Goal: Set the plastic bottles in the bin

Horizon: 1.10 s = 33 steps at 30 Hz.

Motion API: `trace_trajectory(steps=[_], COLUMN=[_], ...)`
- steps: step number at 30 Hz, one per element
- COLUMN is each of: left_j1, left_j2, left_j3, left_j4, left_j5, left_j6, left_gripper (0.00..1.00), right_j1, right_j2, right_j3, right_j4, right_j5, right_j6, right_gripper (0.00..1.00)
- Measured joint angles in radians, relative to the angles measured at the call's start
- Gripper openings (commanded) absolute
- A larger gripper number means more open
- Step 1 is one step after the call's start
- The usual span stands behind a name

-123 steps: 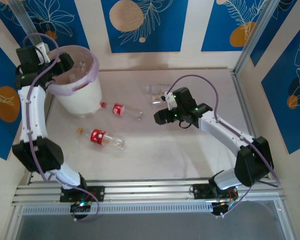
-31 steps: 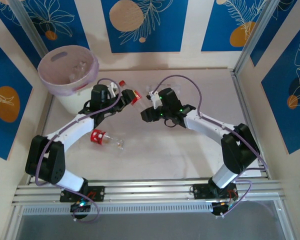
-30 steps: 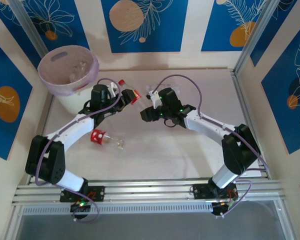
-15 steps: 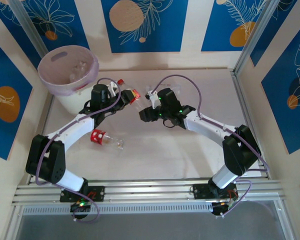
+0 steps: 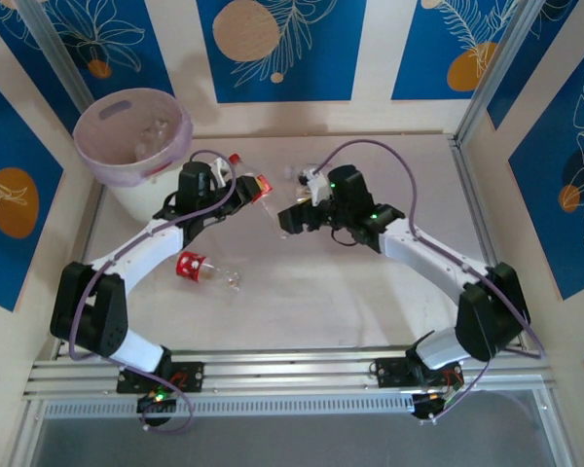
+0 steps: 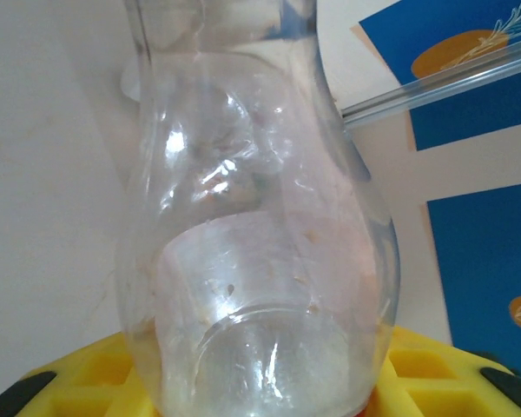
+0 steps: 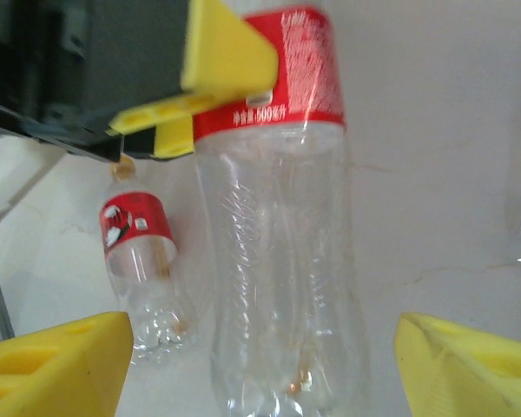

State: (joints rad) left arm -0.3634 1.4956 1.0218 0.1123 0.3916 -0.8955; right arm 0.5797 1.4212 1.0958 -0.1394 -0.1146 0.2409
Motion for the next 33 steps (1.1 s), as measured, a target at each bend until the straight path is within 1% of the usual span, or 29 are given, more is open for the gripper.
trace_trajectory(steps=[3, 6, 10, 13, 15, 17, 19, 23, 26, 29, 33], left_j1=[0.000, 0.009, 0.058, 0.132, 0.194, 0.280, 0.375, 0.545, 0.635, 0.684, 0.692], left_j2=[0.000, 0.005, 0.027, 0.042, 0.047, 0.051, 0.062, 0.089, 0.107, 0.139, 0.195], left_j3=[0.088, 0.220, 0.434, 0.584, 0.661, 0.721, 0.773, 0.821, 0.820, 0.820, 0.817], left_j4=[-0.084, -0.157, -0.224, -0.283, -0.309, -0.322, -0.331, -0.336, -0.338, -0.342, -0.366], left_j5=[-0.013, -0.014, 0.006, 0.010, 0.014, 0.031, 0.035, 0.032, 0.010, -0.019, -0.026], left_j6=[0.063, 0.124, 0.192, 0.241, 0.262, 0.265, 0.257, 0.223, 0.196, 0.190, 0.191], left_gripper=[0.42, 0.41, 0.32, 0.27, 0.19, 0.10, 0.07, 0.05, 0.03, 0.04, 0.04], right_j1=[-0.049, -0.096, -0.135, -0.136, -0.136, -0.136, -0.136, -0.136, -0.136, -0.136, -0.136], right_j2=[-0.074, -0.122, -0.137, -0.136, -0.136, -0.136, -0.136, -0.135, -0.135, -0.135, -0.135], right_j3=[-0.014, -0.039, -0.088, -0.116, -0.124, -0.127, -0.127, -0.128, -0.132, -0.143, -0.145], right_j4=[-0.012, -0.023, -0.035, -0.053, -0.060, -0.065, -0.071, -0.087, -0.090, -0.095, -0.110], right_j5=[-0.001, -0.002, -0.002, -0.002, -0.002, -0.002, -0.002, -0.002, -0.002, -0.002, -0.002], right_j6=[0.005, 0.013, 0.027, 0.034, 0.035, 0.035, 0.035, 0.034, 0.034, 0.034, 0.034], right_gripper=[0.80, 0.79, 0.79, 0.79, 0.79, 0.79, 0.79, 0.79, 0.79, 0.78, 0.78])
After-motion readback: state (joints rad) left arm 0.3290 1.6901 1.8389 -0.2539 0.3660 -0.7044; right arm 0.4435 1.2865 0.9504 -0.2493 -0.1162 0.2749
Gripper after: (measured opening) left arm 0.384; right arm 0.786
